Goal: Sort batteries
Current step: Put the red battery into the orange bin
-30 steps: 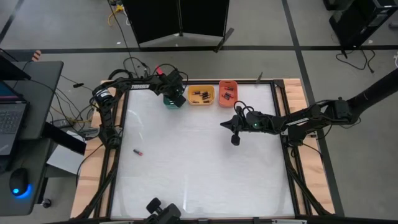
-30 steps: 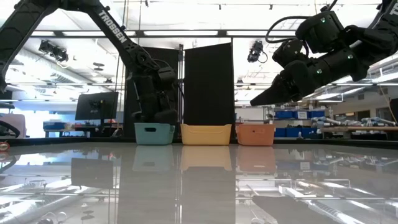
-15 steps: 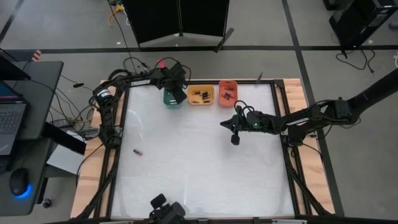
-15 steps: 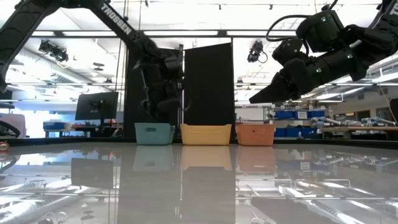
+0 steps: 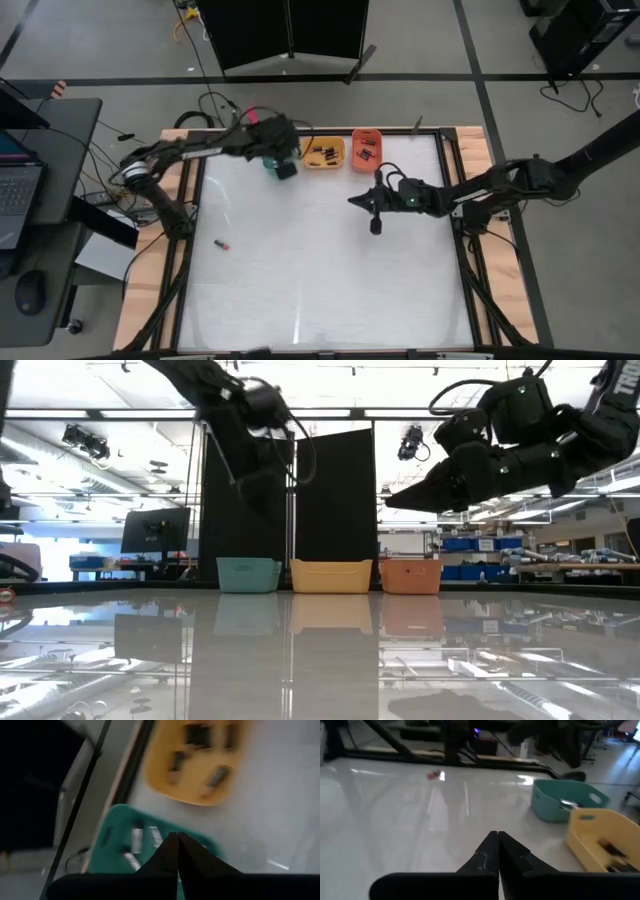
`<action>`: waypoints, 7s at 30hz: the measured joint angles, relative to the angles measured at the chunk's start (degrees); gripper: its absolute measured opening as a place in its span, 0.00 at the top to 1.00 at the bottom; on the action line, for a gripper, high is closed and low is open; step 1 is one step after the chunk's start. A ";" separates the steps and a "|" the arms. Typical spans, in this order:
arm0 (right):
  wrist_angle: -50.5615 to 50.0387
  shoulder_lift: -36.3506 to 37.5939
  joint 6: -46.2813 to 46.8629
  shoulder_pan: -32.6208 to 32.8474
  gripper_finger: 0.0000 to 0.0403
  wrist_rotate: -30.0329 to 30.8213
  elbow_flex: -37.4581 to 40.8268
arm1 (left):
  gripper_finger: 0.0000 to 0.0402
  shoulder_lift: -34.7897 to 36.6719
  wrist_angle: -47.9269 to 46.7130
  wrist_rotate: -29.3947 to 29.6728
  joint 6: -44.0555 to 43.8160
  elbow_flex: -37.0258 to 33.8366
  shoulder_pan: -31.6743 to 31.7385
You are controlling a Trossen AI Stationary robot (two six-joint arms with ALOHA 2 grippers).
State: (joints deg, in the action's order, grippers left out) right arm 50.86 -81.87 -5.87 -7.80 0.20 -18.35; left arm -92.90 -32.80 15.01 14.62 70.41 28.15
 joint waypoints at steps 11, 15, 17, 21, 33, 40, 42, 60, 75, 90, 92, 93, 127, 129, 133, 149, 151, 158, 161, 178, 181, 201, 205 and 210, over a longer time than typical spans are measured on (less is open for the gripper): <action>9.55 -12.63 3.56 2.80 0.98 -1.34 -3.19 | 0.99 20.95 -17.99 -6.91 -12.02 -12.94 -21.16; 9.57 -14.46 3.72 3.38 0.98 -1.34 -4.81 | 0.99 24.20 -26.87 -8.72 -24.06 -12.87 -30.49; 9.52 -14.66 3.71 3.40 0.98 -1.34 -5.52 | 0.99 24.56 -31.41 -9.50 -29.21 -12.87 -34.63; 9.54 -14.55 3.03 3.40 0.98 -1.37 -5.95 | 0.99 24.14 -40.16 -10.32 -37.53 -12.89 -42.96; 9.42 -14.45 2.27 3.40 0.98 -1.50 -5.97 | 0.89 23.95 -41.67 -12.70 -51.25 -21.36 -52.94; 9.06 -14.45 2.27 3.40 0.98 -2.83 -5.97 | 0.76 23.97 -29.70 -12.90 -49.17 -31.27 -52.92; 9.04 -14.45 2.27 3.40 0.98 -2.83 -5.97 | 0.72 23.95 -27.55 -13.19 -49.36 -33.69 -52.92; 8.84 -14.40 2.26 3.42 0.98 -2.87 -5.97 | 0.63 23.95 -21.24 -10.48 -48.43 -40.13 -52.92; 8.56 -14.40 2.25 3.40 0.98 -2.87 -5.97 | 0.85 24.04 -15.57 -15.74 -51.03 -41.50 -52.90; 6.17 -14.00 0.24 3.42 0.98 -2.90 -5.88 | 0.89 23.91 22.06 -7.00 -55.18 -43.49 -52.90; 4.68 -13.29 0.10 3.42 0.98 -2.89 -5.88 | 0.89 23.88 30.13 -3.51 -55.07 -46.28 -52.52; 4.34 -12.97 0.11 3.42 0.98 -2.89 -5.88 | 0.89 23.88 34.96 -2.26 -54.73 -47.92 -52.08; 11.38 -12.59 10.21 7.65 0.70 2.79 -17.99 | 0.89 4.64 92.64 -19.14 -16.78 -42.61 -23.39; 11.63 -12.59 10.21 7.79 0.66 3.12 -17.99 | 0.89 4.17 92.58 -20.28 -16.67 -41.62 -22.67; 12.09 -12.59 10.21 7.79 0.59 3.20 -17.99 | 0.89 3.92 91.02 -22.56 -16.69 -39.52 -22.08; 13.39 -12.63 6.52 7.75 0.85 3.65 -17.99 | 0.89 -0.38 88.72 -23.92 -15.77 -34.84 -21.88; 13.40 -12.63 5.76 7.75 0.85 3.66 -17.99 | 0.89 -0.38 88.78 -23.92 -15.73 -34.84 -21.86; 13.11 -12.63 5.48 7.77 0.85 3.64 -17.99 | 0.89 -0.38 88.68 -23.63 -15.60 -34.84 -21.86; 12.05 -11.73 4.76 7.31 0.85 3.52 -17.99 | 0.86 -0.38 88.54 -22.69 -14.96 -34.84 -21.84; -10.62 2.77 1.42 -3.54 0.85 12.62 -17.97 | 0.74 -0.29 84.13 -12.97 -10.22 -34.88 -21.73; -15.31 4.11 1.60 -9.99 0.85 13.63 -17.98 | 0.74 -0.29 84.07 -12.97 -10.11 -34.88 -21.75; -49.34 -17.83 -4.10 -31.47 0.85 1.65 -34.67 | 0.74 -0.29 83.64 -12.99 -9.50 -34.88 -21.75; -53.17 -18.42 -7.77 -32.45 0.85 2.31 -36.00 | 0.74 -0.29 83.57 -13.01 -9.50 -34.88 -21.75; -54.53 -18.58 -10.99 -34.69 0.85 2.83 -36.13 | 0.74 -0.29 83.52 -13.01 -9.50 -34.88 -21.75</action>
State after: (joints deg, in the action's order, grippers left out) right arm -3.67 -100.45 -16.85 -42.49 3.03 -54.48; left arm -93.19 50.72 2.00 5.13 35.53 6.39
